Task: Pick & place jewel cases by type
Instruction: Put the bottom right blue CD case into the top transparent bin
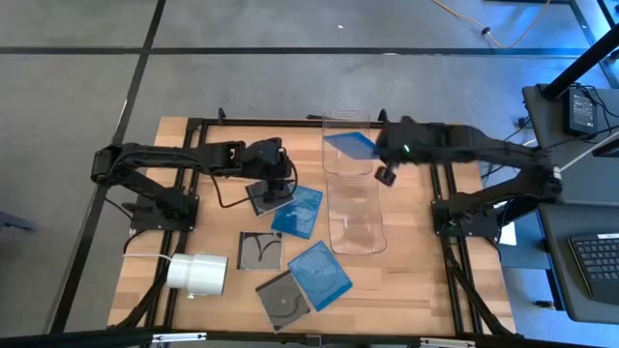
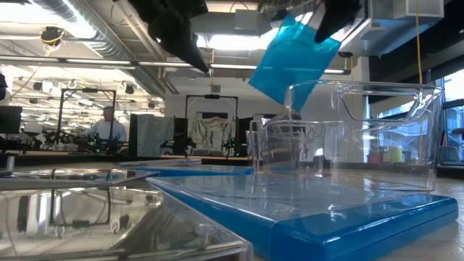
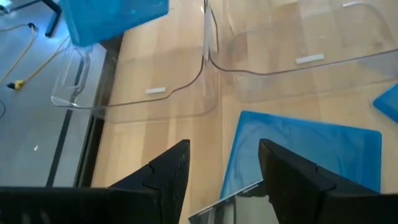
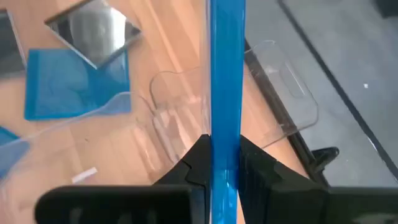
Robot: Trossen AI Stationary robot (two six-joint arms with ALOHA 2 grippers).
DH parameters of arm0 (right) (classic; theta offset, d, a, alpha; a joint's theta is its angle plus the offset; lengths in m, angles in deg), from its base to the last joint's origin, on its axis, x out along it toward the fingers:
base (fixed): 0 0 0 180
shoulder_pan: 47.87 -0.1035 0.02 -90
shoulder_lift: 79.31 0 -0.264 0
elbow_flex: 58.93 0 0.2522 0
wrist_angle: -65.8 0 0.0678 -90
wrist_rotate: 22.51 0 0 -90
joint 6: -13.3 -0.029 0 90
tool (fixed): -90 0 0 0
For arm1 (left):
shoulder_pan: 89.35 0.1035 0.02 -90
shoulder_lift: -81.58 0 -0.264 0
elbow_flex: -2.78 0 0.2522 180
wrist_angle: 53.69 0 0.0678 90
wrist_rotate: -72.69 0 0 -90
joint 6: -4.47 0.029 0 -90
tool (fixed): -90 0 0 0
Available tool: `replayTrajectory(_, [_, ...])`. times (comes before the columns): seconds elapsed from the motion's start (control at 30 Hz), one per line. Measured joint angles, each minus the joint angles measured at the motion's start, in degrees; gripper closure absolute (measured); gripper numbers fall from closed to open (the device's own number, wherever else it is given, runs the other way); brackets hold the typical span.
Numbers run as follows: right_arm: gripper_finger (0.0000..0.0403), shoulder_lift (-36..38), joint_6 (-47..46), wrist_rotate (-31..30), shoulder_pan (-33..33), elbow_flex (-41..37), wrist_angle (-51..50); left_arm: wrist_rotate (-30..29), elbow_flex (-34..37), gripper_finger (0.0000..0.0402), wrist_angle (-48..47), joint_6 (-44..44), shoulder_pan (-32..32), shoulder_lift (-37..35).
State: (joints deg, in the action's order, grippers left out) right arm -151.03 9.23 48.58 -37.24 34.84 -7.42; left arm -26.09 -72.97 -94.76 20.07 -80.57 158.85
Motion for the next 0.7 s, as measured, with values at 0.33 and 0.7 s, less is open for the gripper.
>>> replayTrajectory(0.33, [0.0351,-15.5,17.4,14.7,16.5,9.7,-8.5,0.1,0.0,0.0215,0.3,-1.5,0.0,0.1])
replayTrajectory(0.7, [0.0331,-26.8,30.4,26.2,22.0,9.8,-9.8,0.1,0.0,0.0217,0.3,-2.9,0.0,0.1])
